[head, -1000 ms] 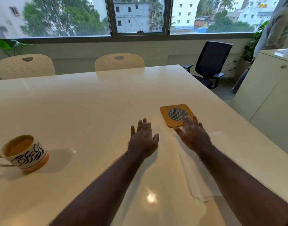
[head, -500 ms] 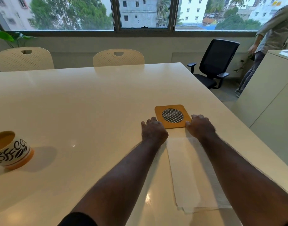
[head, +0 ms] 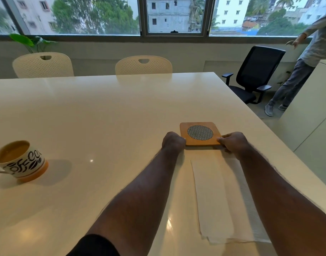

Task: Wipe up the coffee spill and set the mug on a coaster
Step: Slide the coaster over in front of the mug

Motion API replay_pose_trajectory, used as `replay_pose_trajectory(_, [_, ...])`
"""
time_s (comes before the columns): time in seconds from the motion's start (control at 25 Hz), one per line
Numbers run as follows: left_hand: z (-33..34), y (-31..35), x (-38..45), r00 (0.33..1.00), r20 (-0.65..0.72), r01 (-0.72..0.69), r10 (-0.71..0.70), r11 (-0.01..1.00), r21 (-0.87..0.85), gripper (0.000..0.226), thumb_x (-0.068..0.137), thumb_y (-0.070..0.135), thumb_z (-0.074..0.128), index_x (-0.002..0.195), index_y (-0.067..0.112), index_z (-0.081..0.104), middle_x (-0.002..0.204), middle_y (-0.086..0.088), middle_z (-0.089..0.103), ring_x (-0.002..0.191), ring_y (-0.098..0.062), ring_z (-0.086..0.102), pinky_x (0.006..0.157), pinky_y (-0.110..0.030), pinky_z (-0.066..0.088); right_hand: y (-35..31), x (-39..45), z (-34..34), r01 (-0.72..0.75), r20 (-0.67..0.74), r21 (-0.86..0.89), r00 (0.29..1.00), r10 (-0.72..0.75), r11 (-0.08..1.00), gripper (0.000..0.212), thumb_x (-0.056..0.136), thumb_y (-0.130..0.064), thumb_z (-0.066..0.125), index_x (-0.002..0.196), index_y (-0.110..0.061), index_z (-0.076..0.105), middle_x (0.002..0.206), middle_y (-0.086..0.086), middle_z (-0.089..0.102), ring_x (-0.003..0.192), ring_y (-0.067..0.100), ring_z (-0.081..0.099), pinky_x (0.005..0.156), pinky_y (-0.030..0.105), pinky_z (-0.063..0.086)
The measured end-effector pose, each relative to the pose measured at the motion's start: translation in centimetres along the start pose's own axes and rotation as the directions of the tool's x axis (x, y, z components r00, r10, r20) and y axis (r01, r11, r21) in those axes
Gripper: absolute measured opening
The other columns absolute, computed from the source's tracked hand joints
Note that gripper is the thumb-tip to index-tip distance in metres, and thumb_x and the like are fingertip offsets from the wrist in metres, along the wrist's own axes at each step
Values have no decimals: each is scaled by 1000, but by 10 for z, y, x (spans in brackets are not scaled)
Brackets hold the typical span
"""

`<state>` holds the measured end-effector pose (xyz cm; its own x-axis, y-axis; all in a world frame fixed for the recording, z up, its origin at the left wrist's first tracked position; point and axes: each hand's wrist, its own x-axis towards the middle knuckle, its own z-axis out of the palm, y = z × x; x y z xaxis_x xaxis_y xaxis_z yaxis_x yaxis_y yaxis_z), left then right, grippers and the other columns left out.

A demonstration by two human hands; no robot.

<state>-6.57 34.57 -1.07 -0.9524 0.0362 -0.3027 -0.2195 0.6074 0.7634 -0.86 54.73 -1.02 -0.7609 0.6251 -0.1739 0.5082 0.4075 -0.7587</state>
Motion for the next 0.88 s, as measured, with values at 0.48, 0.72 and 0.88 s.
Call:
replay_pose_trajectory(0.48, [-149, -84, -53, 993, 111, 72, -32, 924, -376, 29, 80, 17, 78, 104, 1, 72, 88, -9, 72, 59, -13, 47, 48, -25, 38, -59, -128, 59, 121, 81, 252, 986, -145, 960, 23, 83, -17, 73, 98, 0, 69, 84, 11, 70, 73, 21, 70, 71, 36, 60])
replay_pose_trajectory(0.72, [-225, -171, -97, 986, 150, 107, -67, 953, -282, 24, 76, 24, 81, 92, 7, 74, 83, -10, 75, 45, -8, 43, 44, -22, 35, -69, -214, 117, 131, 179, 228, 968, -174, 965, 21, 83, -18, 73, 98, -4, 70, 80, 8, 72, 71, 19, 72, 74, 42, 60])
replay_pose_trajectory(0.88, [-250, -210, -135, 988, 122, 123, -94, 959, -256, 21, 78, 21, 78, 92, 6, 71, 72, -6, 72, 44, -6, 43, 41, -21, 35, -63, -265, 138, 139, 270, 159, 946, -179, 977, 27, 85, -21, 70, 107, -6, 67, 86, 4, 71, 75, 16, 70, 76, 38, 60])
